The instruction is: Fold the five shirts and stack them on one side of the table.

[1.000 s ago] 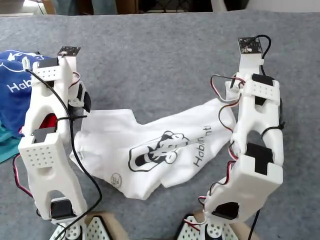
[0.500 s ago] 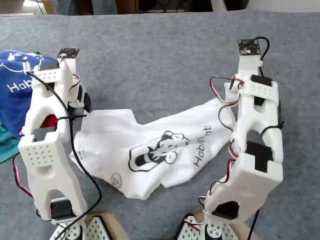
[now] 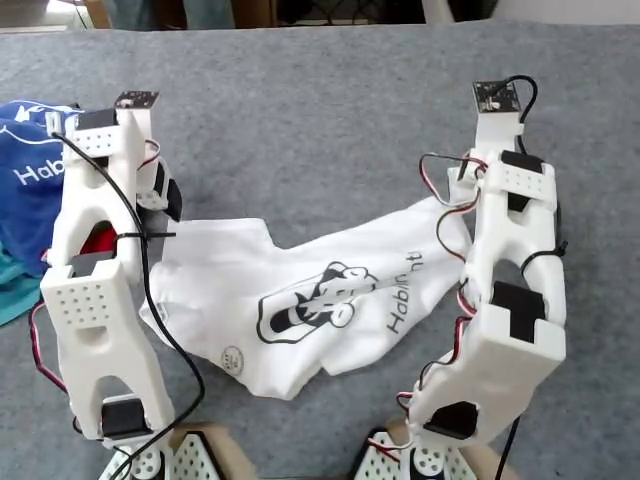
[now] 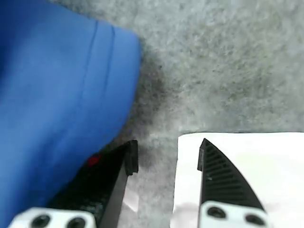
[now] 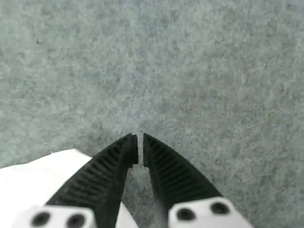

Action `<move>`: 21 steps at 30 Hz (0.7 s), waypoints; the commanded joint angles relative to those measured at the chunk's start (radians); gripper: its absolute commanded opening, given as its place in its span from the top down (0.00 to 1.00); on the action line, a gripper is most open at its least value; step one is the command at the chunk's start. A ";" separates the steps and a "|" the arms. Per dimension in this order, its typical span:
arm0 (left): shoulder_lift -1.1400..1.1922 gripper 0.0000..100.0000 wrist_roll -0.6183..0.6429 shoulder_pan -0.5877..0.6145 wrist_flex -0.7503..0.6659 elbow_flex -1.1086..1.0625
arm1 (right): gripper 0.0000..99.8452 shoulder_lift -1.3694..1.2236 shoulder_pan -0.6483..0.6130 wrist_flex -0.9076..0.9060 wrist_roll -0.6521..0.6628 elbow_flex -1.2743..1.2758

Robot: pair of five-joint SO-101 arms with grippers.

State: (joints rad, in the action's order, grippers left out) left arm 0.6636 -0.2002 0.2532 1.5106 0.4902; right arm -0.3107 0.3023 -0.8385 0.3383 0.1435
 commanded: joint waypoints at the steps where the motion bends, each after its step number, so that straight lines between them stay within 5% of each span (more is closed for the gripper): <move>1: -0.014 0.78 0.011 -0.015 0.038 0.064 | 0.96 0.007 -0.009 0.017 -0.008 -0.022; 21: -0.008 0.78 0.011 -0.025 -0.164 -0.177 | 0.96 0.007 -0.009 0.017 -0.008 -0.022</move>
State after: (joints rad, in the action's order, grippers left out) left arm 0.6605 -0.1987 0.2363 1.3679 0.3230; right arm -0.3107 0.3023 -0.8385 0.3383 0.1435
